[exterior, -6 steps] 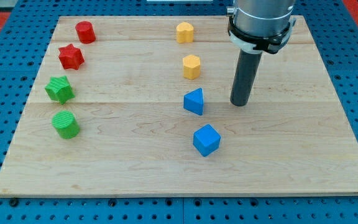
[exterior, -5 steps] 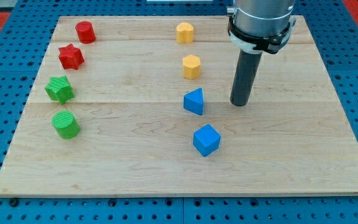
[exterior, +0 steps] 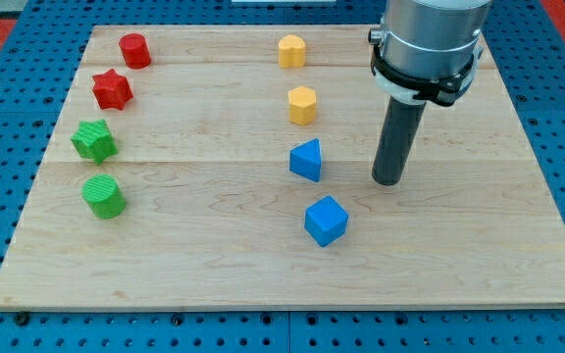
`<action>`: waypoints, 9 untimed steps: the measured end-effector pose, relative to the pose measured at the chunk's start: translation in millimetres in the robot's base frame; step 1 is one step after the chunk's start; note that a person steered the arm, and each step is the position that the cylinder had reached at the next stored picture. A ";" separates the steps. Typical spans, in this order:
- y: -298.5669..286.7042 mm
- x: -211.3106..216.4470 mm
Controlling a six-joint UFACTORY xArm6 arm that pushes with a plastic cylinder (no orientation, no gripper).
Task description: Move the yellow heart to the center right side of the board
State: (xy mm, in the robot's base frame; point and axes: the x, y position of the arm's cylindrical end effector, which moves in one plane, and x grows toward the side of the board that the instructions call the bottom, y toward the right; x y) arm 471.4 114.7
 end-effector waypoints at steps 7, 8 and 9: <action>-161.2 -86.0; -197.5 -115.4; -179.2 -165.0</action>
State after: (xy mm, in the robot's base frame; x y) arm 306.4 -64.5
